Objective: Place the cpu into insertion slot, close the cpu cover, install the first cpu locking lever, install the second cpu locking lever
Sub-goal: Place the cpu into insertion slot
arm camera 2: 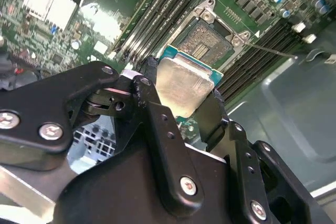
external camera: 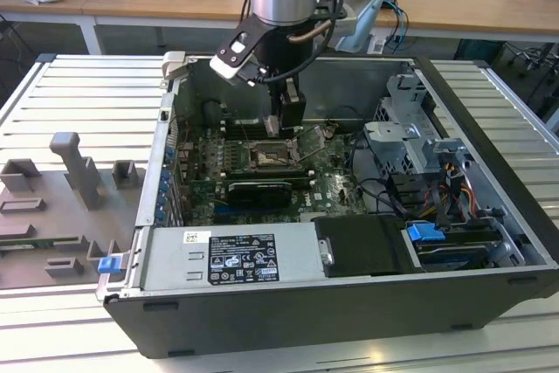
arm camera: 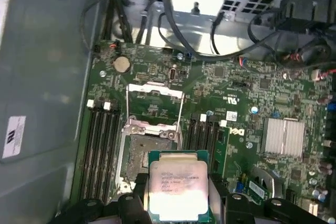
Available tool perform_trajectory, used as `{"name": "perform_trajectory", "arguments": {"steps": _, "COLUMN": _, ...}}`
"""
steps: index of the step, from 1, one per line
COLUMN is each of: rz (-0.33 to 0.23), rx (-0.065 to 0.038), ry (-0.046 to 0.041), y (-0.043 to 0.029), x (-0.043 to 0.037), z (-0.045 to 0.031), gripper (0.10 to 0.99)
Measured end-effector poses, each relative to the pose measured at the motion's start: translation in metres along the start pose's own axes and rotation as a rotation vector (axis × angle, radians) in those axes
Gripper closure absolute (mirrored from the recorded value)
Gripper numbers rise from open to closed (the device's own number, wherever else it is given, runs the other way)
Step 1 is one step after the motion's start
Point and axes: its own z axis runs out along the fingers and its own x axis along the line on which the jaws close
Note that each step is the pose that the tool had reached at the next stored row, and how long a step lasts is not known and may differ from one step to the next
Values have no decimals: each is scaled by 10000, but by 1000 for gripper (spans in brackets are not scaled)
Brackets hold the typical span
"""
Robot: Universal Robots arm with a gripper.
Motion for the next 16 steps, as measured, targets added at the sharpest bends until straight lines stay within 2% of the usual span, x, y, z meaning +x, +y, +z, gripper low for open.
{"name": "perform_trajectory", "arguments": {"steps": 2, "rz": 458, "rx": 16, "ry": -31, "y": -4, "x": -1, "z": 46, "gripper": 545}}
{"name": "perform_trajectory", "arguments": {"steps": 4, "rz": 713, "rx": 132, "ry": -40, "y": -8, "x": -2, "z": 92, "gripper": 545}}
{"name": "perform_trajectory", "arguments": {"steps": 11, "rz": 978, "rx": 143, "ry": -56, "y": -11, "x": -2, "z": 113, "gripper": 545}}
{"name": "perform_trajectory", "arguments": {"steps": 14, "rz": 1718, "rx": 125, "ry": -104, "y": -13, "x": -3, "z": 137, "gripper": 545}}
{"name": "perform_trajectory", "arguments": {"steps": 16, "rz": 1928, "rx": 121, "ry": -118, "y": -14, "x": -2, "z": 152, "gripper": 545}}
